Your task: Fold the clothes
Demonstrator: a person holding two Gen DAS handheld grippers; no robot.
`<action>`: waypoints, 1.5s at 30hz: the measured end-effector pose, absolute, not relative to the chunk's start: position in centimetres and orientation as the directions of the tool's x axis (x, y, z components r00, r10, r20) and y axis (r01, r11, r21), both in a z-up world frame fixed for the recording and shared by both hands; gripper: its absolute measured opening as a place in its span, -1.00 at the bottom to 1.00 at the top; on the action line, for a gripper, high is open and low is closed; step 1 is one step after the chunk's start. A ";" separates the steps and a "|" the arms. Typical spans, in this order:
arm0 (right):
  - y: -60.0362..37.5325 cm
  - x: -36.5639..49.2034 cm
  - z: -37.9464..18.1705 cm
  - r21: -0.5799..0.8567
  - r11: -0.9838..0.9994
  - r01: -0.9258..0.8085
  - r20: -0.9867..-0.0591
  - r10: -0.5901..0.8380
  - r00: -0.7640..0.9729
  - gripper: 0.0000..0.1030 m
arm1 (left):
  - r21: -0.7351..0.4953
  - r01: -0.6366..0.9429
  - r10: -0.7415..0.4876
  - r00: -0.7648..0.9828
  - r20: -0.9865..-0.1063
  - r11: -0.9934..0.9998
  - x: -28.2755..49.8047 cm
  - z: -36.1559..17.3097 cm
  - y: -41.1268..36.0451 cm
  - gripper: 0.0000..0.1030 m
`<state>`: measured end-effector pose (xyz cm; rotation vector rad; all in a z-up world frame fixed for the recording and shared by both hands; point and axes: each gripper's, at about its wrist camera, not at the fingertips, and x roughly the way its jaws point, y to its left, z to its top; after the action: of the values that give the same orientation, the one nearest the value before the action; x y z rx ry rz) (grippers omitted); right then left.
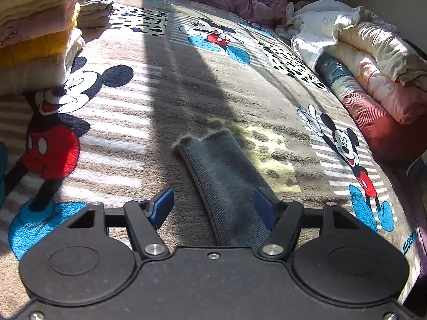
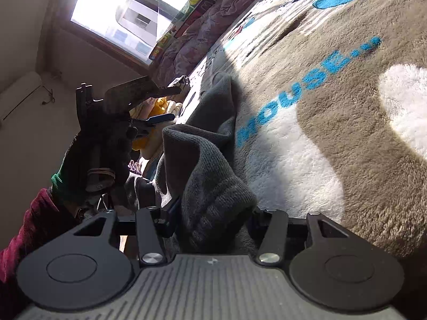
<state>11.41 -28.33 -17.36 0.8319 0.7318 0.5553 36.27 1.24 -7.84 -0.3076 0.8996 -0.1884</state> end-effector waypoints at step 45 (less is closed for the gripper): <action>-32.9 27.5 -14.1 0.710 0.678 -0.189 -0.274 0.514 0.813 -0.70 | -0.363 -0.190 -0.027 0.856 -0.516 0.912 28.9 -7.7 21.5 -0.86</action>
<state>27.46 -32.92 -14.10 0.7250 0.4845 0.4128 28.90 21.51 -7.67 -0.4182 0.5398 0.0886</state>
